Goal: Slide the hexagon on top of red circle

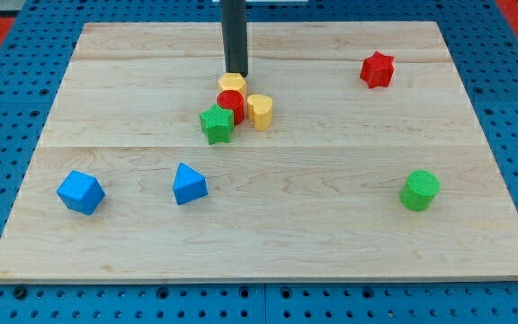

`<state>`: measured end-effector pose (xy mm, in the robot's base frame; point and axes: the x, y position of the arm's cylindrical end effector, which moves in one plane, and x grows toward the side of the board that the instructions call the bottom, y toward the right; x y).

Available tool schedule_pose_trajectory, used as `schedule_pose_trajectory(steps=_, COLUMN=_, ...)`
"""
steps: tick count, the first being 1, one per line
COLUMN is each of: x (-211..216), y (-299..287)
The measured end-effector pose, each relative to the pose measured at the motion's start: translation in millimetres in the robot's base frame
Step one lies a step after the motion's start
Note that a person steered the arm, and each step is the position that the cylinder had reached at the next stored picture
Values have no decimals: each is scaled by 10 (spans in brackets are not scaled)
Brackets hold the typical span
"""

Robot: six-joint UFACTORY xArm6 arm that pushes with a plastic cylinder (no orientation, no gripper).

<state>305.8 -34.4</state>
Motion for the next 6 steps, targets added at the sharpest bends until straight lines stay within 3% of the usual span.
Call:
schedule_pose_trajectory(steps=2, x=131, y=76)
schedule_pose_trajectory(steps=4, x=251, y=1113)
schedule_pose_trajectory(steps=5, x=566, y=1794)
schedule_pose_trajectory(steps=6, x=482, y=2726)
